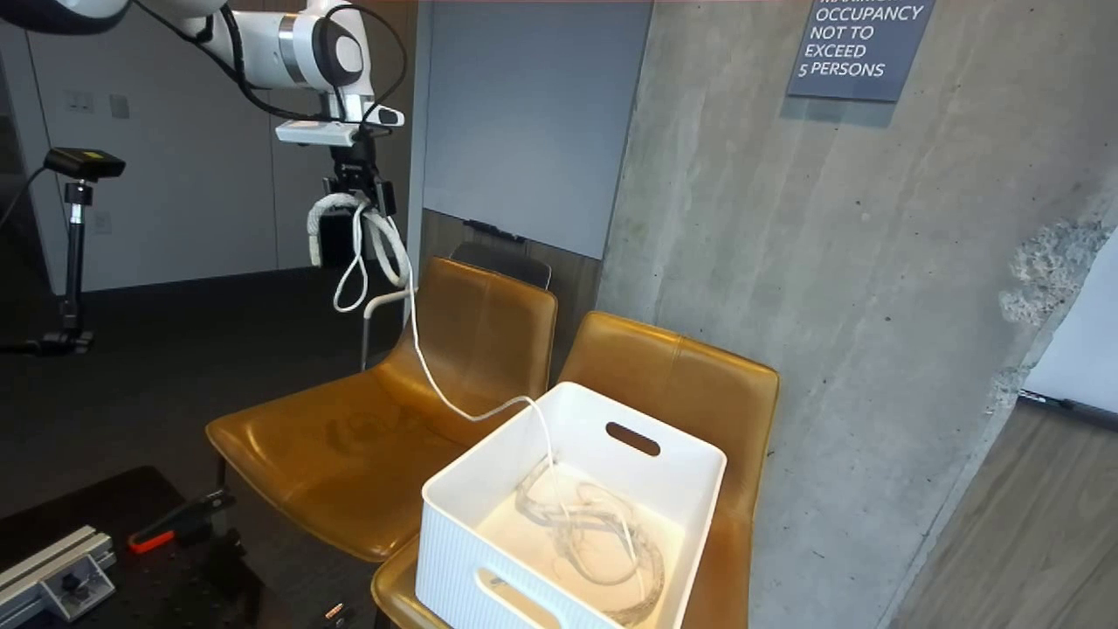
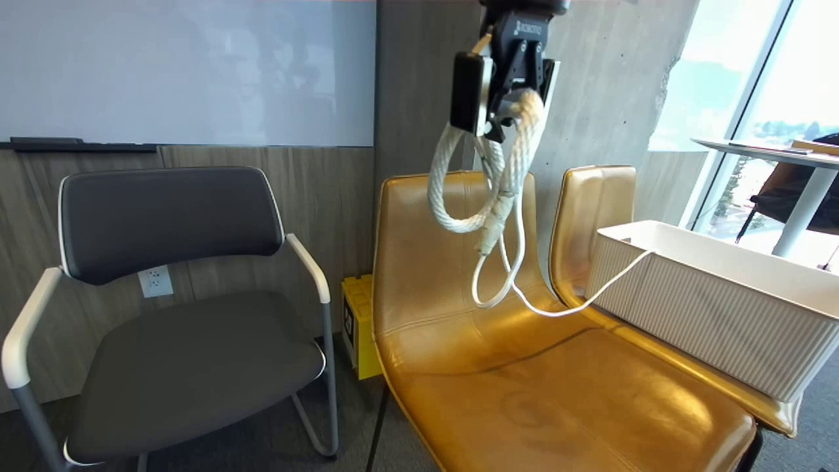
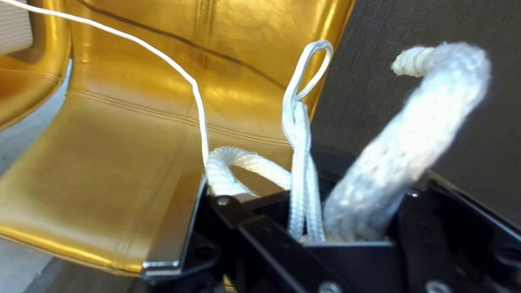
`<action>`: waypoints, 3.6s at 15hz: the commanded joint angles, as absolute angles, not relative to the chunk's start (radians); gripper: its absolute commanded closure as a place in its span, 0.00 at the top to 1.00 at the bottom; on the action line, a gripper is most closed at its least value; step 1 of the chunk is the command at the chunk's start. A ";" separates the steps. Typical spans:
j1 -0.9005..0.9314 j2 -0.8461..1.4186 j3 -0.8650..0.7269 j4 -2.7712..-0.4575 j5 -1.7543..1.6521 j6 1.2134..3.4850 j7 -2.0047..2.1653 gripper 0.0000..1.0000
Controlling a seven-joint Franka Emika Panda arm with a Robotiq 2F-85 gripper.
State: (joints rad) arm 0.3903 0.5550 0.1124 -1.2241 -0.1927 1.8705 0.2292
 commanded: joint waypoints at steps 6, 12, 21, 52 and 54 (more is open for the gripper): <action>0.299 0.453 0.086 -1.515 -0.197 1.928 0.258 0.00; 0.284 0.414 0.070 -1.605 -0.213 1.963 0.263 0.26; 0.269 0.367 0.049 -1.605 -0.307 1.937 0.227 0.90; 0.066 0.841 -0.024 -1.224 -0.428 1.852 -0.395 1.00; 0.065 0.865 -0.024 -1.211 -0.430 1.847 -0.417 1.00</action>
State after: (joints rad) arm 0.0549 0.8176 -0.0185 -1.2675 -0.4092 1.8840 -0.3776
